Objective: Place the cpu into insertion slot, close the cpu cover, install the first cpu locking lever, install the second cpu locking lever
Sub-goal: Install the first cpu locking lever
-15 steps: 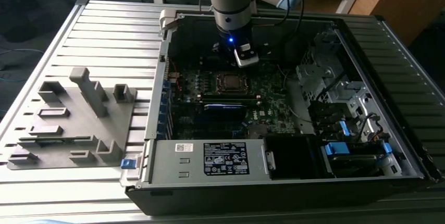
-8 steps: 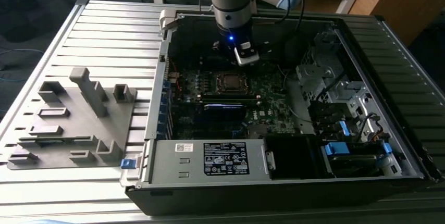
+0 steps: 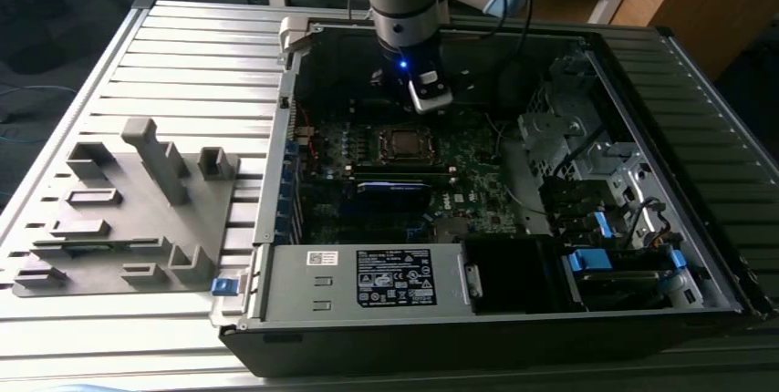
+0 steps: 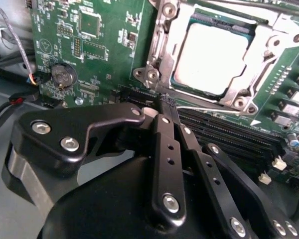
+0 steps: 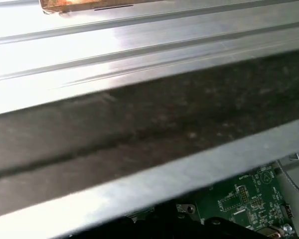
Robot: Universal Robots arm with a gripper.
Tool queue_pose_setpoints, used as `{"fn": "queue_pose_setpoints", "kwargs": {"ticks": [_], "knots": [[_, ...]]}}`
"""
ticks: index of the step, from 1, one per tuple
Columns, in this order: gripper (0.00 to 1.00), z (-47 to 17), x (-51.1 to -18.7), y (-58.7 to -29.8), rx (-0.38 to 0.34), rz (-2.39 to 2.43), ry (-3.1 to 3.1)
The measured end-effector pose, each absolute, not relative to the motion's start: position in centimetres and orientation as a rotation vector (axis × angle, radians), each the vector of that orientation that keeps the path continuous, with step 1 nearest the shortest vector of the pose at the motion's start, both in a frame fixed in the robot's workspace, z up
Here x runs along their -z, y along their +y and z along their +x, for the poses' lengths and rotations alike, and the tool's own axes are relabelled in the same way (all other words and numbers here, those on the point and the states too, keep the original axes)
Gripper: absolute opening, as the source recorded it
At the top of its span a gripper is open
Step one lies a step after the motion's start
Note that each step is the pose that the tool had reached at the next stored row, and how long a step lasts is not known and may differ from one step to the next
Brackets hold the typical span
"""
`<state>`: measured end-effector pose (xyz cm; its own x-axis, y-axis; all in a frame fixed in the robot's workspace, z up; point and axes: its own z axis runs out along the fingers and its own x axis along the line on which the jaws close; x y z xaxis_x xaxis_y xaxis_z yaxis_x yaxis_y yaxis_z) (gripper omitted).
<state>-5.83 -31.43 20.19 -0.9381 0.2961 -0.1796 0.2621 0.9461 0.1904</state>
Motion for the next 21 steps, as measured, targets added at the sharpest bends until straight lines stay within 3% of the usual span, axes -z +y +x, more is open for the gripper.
{"fn": "queue_pose_setpoints", "kwargs": {"ticks": [21], "knots": [[0.11,-6.67,-19.87,-30.66,-0.244,0.419,2.882]]}}
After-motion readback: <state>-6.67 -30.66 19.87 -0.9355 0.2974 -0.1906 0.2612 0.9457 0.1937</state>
